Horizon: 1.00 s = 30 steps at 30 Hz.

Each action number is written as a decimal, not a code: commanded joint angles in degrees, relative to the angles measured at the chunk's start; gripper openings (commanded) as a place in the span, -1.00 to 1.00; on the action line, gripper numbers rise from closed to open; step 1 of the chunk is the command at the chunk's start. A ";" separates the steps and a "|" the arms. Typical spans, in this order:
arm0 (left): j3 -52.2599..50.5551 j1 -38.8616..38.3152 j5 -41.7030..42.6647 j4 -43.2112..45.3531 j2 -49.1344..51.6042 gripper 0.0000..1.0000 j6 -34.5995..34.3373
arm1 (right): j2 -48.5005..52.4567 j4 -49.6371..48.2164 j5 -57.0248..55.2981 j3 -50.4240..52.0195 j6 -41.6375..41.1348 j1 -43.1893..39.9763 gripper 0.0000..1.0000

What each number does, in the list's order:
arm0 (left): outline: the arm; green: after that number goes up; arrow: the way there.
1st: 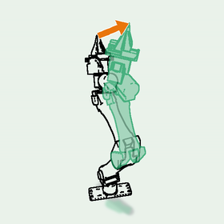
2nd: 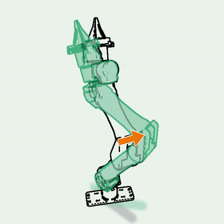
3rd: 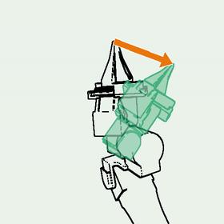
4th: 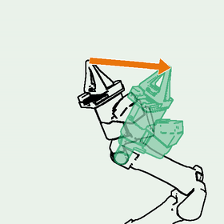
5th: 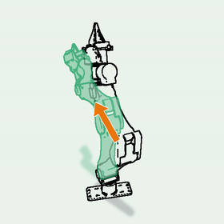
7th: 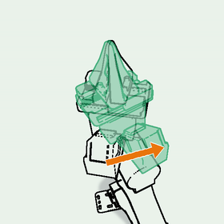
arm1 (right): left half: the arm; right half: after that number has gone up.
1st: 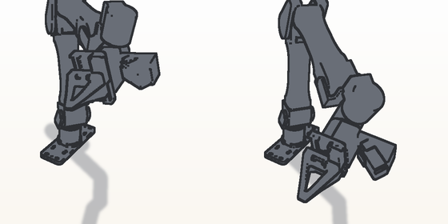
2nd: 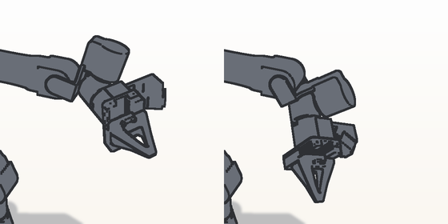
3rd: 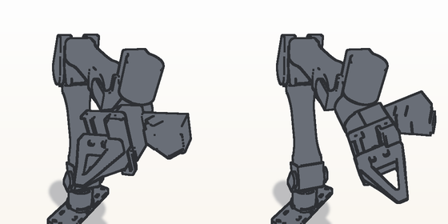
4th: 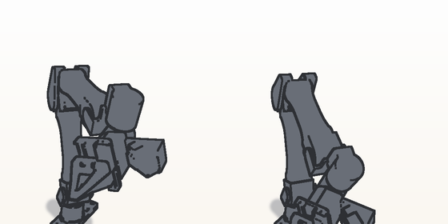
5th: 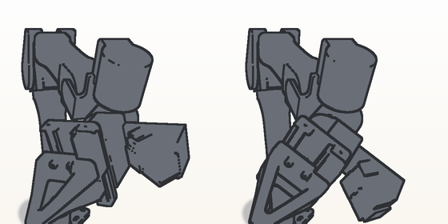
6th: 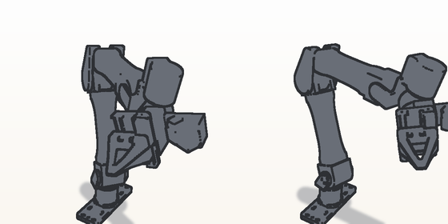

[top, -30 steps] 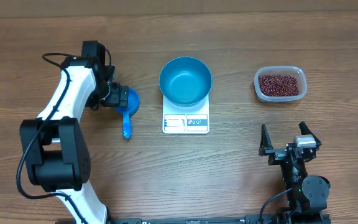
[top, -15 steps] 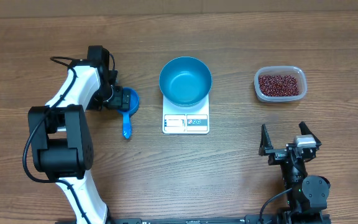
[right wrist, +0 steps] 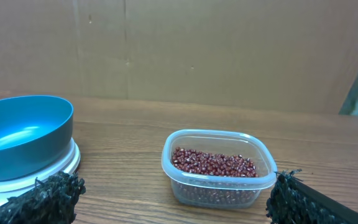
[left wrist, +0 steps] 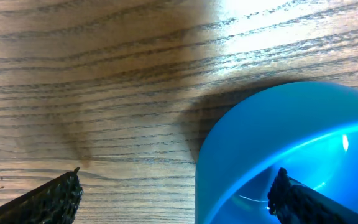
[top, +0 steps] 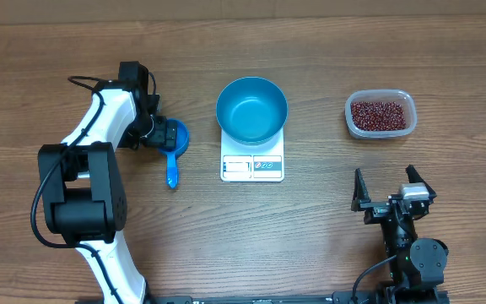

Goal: Scoop item into bowl and weigh 150g on scale
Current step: 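Close the left gripper on the blue scoop's cup rim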

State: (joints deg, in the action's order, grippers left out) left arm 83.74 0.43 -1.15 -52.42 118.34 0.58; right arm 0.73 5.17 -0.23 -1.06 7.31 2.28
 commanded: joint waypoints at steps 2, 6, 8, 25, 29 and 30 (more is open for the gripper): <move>1.16 0.31 -0.50 0.20 0.63 0.99 0.04 | -0.59 -0.33 0.35 0.59 0.48 -0.11 1.00; 1.05 0.31 -0.52 0.22 0.66 0.99 0.07 | -0.59 -0.33 0.37 0.59 0.48 -0.11 1.00; 0.90 0.31 -0.57 0.24 0.81 0.99 0.09 | -0.59 -0.33 0.35 0.59 0.48 -0.11 1.00; 0.76 0.31 -0.52 0.26 2.14 0.99 0.07 | -0.59 -0.33 0.35 0.59 0.48 -0.11 1.00; 0.76 0.31 -0.52 0.24 2.14 1.00 0.09 | -0.59 -0.33 0.35 0.59 0.50 -0.11 1.00; 0.76 0.31 -0.55 0.28 2.14 0.96 0.09 | -0.59 -0.33 0.37 0.59 0.48 -0.11 1.00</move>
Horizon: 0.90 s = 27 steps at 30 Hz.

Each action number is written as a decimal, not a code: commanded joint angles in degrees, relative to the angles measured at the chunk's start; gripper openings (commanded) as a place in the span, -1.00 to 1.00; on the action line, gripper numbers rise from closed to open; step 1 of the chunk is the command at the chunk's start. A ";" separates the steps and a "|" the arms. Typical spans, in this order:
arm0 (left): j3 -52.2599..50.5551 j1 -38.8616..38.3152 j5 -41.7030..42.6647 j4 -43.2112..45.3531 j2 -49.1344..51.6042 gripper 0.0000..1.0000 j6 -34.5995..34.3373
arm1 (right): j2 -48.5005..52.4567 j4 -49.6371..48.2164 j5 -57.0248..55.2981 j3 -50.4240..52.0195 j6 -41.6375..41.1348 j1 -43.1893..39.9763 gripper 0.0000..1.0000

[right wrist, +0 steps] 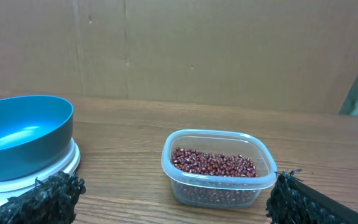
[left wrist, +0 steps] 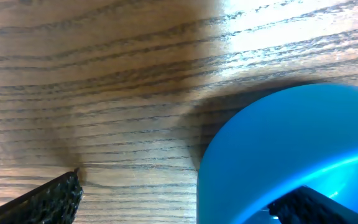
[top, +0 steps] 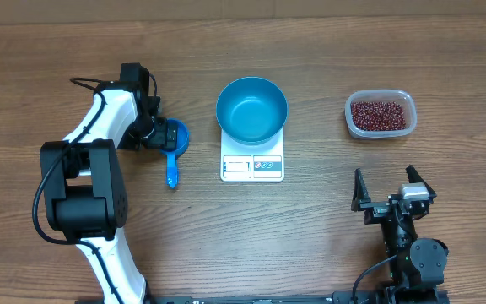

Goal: Scoop item into bowl and weigh 150g on scale
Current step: 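Close the left gripper on the blue scoop's cup rim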

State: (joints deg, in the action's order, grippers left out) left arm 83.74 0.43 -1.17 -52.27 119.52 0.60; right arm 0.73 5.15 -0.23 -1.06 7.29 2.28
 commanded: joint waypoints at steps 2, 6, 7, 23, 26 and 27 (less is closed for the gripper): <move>0.76 0.31 -0.52 0.24 0.96 0.80 0.07 | -0.59 -0.31 0.35 0.59 0.50 -0.11 0.99; 0.76 0.31 -0.48 0.28 0.96 0.42 0.04 | -0.59 -0.31 0.35 0.59 0.50 -0.11 1.00; 0.76 0.31 -0.46 0.28 0.96 0.38 0.04 | -0.59 -0.31 0.35 0.59 0.50 -0.11 1.00; 0.76 0.31 -0.31 0.31 0.96 -0.43 0.04 | -0.59 -0.31 0.35 0.59 0.50 -0.11 1.00; 0.76 0.31 -0.31 0.31 0.96 -0.60 0.04 | -0.59 -0.31 0.35 0.59 0.52 -0.11 1.00; 0.76 0.31 -0.31 0.31 0.96 -0.67 0.04 | -0.59 -0.31 0.35 0.59 0.50 -0.11 1.00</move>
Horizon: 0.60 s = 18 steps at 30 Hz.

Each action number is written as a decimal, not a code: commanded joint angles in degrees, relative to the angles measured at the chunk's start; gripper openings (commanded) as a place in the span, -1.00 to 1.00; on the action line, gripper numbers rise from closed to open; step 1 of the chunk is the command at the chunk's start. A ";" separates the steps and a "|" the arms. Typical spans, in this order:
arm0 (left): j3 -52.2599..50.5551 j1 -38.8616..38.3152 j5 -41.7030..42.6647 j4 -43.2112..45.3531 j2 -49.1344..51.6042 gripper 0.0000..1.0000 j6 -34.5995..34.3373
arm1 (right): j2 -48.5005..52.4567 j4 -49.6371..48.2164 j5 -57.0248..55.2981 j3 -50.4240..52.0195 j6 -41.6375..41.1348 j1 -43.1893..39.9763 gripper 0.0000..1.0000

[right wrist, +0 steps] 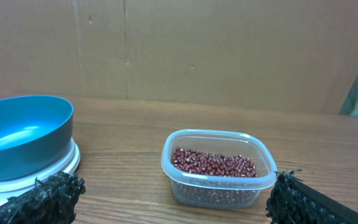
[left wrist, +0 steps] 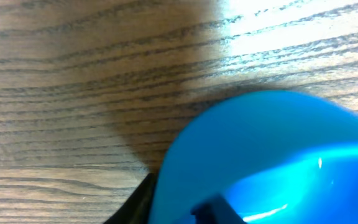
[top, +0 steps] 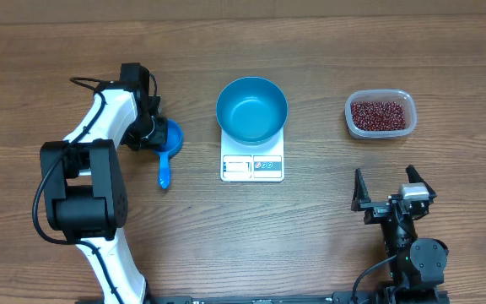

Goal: Scoop item into bowl and weigh 150g on scale
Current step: 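Close the left gripper on the blue scoop's cup rim, then lift the blue scoop with the left gripper toward the bowl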

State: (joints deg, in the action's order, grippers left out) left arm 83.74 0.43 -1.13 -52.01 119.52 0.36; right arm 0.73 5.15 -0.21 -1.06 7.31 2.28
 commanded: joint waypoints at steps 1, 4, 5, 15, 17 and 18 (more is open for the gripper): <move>0.76 0.31 -0.37 0.04 0.96 -0.74 0.28 | -0.59 -0.31 0.33 0.59 0.48 -0.11 1.00; 0.76 0.31 -0.37 0.02 0.96 -0.92 0.28 | -0.59 -0.31 0.33 0.59 0.48 -0.11 1.00; 0.76 0.31 -0.37 0.00 0.96 -0.92 0.28 | -0.59 -0.31 0.33 0.59 0.50 -0.11 1.00; 0.79 0.31 -0.35 -0.46 0.92 -0.92 0.26 | -0.59 -0.31 0.33 0.59 0.50 -0.11 1.00; 0.81 0.31 -0.35 -0.90 0.79 -0.91 0.04 | -0.59 -0.31 0.35 0.59 0.50 -0.11 1.00; 0.87 0.31 -0.35 -1.16 0.70 -0.92 -0.46 | -0.59 -0.31 0.33 0.59 0.48 -0.11 1.00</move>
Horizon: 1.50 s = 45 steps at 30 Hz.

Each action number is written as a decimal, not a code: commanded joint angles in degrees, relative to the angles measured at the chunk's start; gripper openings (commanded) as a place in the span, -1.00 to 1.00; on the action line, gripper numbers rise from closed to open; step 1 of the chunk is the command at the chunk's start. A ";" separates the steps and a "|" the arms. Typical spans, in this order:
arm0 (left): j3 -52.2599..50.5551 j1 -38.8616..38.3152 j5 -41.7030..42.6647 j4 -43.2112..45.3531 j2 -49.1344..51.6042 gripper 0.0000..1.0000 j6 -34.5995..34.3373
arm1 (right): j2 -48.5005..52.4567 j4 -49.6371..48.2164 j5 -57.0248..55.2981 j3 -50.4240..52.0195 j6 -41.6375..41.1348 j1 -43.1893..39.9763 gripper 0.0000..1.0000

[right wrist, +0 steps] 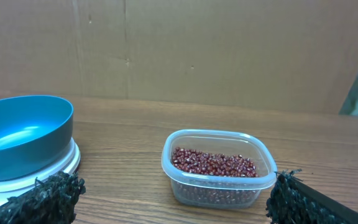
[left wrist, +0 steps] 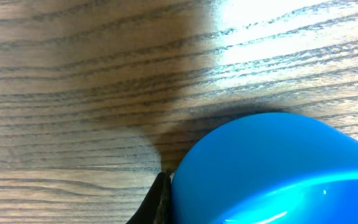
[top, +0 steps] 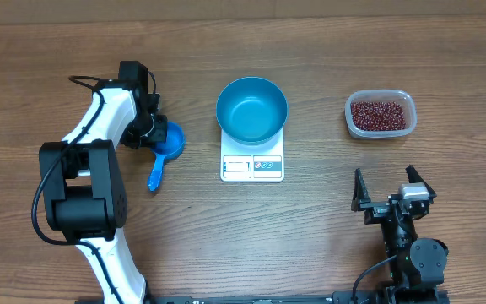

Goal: Scoop item into bowl and weigh 150g on scale
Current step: 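Lift the blue scoop with the left gripper toward the bowl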

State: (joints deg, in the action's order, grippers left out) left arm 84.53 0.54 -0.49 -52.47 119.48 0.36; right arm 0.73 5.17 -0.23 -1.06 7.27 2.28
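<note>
A blue scoop [top: 164, 145] lies on the table left of the scale, its handle pointing toward the front left. My left gripper [top: 155, 134] is shut on the scoop's cup. In the left wrist view the cup [left wrist: 272, 168] fills the lower right. One dark finger [left wrist: 159, 202] presses its outer wall and the other is hidden behind it. An empty blue bowl [top: 251, 110] stands on the white scale [top: 252, 167]. A clear tub of red beans [top: 380, 114] sits at the back right. My right gripper [top: 392, 194] stands open near the front right, holding nothing.
The right wrist view shows the bowl [right wrist: 23, 134] on the scale [right wrist: 64, 167] at the left and the bean tub [right wrist: 217, 165] in the middle. A brown cardboard wall rises behind the table.
The scoop's cup has shifted a little further left and its handle has swung more toward the front left. The left finger now presses tight on the cup wall. The right arm is unchanged.
At first my left gripper stood open with its fingers astride the cup's wall and the handle pointing straight to the front. It stayed so a second later. Then the fingers were closed in and the scoop sat further left. Now the handle is turned further.
</note>
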 commanded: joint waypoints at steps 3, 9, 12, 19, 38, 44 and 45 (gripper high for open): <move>0.90 0.20 -0.98 -1.53 0.72 -0.91 -1.20 | -0.59 -0.33 0.35 0.59 0.55 -0.11 1.00; 5.81 0.20 -0.98 -6.08 0.70 -0.92 -2.12 | -0.59 -0.33 0.35 0.59 0.52 -0.11 1.00; 9.90 0.20 -0.98 -9.42 0.70 -0.91 -2.10 | -0.59 -0.33 0.35 0.59 0.55 -0.11 1.00; 22.62 0.20 -0.94 -18.47 0.70 -0.91 -2.14 | -0.59 -0.33 0.35 0.59 0.52 -0.11 1.00; 40.04 0.09 41.99 -28.92 0.63 -0.92 -8.70 | -0.59 -0.33 0.37 0.59 0.52 -0.11 1.00; 40.02 0.09 43.60 -32.28 0.63 -0.91 -20.79 | -0.59 -0.33 0.35 0.59 0.52 -0.11 1.00; 40.02 0.09 43.60 -33.11 0.63 -0.91 -22.18 | -0.59 -0.33 0.37 0.59 0.52 -0.11 1.00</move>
State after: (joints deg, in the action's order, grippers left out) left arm 123.07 0.51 38.65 -84.05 119.83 -12.97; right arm 0.73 5.17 -0.21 -1.06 7.29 2.28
